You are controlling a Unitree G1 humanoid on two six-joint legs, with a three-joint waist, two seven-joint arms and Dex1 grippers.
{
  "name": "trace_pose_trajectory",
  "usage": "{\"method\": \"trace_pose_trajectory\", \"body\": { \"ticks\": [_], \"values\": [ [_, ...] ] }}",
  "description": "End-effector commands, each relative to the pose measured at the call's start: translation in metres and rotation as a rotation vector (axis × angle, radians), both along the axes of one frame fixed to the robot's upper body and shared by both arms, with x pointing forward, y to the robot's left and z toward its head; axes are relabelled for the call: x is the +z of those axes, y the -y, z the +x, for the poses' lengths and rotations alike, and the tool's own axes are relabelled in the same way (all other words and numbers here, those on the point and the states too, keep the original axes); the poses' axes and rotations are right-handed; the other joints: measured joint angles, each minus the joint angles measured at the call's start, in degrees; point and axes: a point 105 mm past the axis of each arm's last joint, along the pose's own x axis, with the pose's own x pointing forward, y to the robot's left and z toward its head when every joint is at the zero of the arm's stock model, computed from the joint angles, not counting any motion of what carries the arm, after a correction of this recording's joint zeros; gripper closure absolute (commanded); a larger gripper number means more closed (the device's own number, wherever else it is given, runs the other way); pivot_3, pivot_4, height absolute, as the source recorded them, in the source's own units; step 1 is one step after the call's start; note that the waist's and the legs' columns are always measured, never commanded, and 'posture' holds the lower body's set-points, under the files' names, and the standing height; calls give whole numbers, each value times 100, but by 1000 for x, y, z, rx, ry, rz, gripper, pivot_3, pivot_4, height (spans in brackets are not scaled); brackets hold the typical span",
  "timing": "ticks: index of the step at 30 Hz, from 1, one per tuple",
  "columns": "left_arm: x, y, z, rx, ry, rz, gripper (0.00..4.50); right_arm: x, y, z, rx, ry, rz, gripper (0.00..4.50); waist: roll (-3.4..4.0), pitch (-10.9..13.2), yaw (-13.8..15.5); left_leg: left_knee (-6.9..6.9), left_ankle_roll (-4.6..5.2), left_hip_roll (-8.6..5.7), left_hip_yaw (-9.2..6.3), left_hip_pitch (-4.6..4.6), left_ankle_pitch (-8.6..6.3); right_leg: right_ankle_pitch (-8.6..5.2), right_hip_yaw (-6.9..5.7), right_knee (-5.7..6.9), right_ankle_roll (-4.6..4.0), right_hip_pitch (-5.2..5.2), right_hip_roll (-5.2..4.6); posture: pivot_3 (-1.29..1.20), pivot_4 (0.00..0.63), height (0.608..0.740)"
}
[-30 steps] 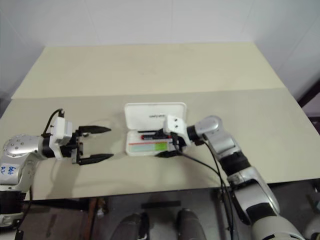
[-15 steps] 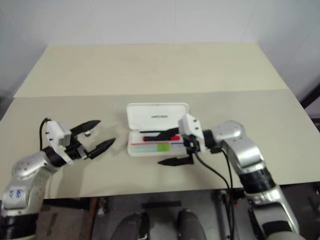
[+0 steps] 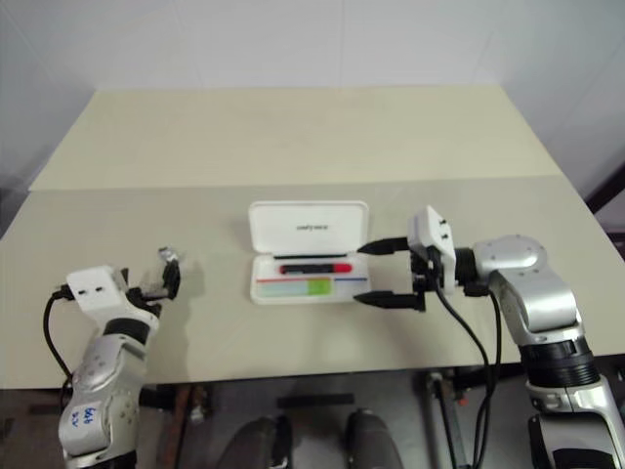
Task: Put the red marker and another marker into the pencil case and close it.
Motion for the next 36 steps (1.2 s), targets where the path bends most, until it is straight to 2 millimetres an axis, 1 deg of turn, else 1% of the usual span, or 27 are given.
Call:
{"method": "trace_pose_trajectory", "body": {
  "ticks": [1,8,16,19,26,33,36],
  "values": [
    [15,8,12,8,36,24,7,13,7,2,-9,58,-4,20,-2,1,37,2,0,0,-1,-1,0,1,-1,1,1,1,0,0,150,740],
    [8,9,26,63,-30,20,7,14,7,0,-12,68,-2,20,-2,1,125,-6,0,2,4,-2,-2,2,2,-15,3,-1,4,0,150,740],
    [-3,7,35,138,-111,60,7,15,10,0,-35,80,3,20,-2,1,143,0,7,-1,6,-5,-7,6,0,-20,8,2,1,0,150,740],
    [-6,11,41,137,-136,76,7,15,8,0,-38,83,8,20,-2,1,143,-1,7,0,5,-4,-7,5,0,-20,8,1,2,0,150,740],
    [-10,17,49,146,-171,84,7,13,8,-1,-46,87,14,20,-2,1,170,2,6,-2,6,-4,-6,7,-2,-19,11,2,1,0,150,740],
    [-18,21,51,167,-207,43,7,13,7,-1,-50,90,17,20,-2,0,235,6,3,-2,7,-2,-4,14,-6,-14,13,3,1,0,150,740],
    [-19,24,51,158,-208,20,577,12,5,-1,-48,92,18,0,-2,0,256,5,3,-3,8,-2,-4,14,-6,-16,14,3,0,0,150,740]
  ]
}}
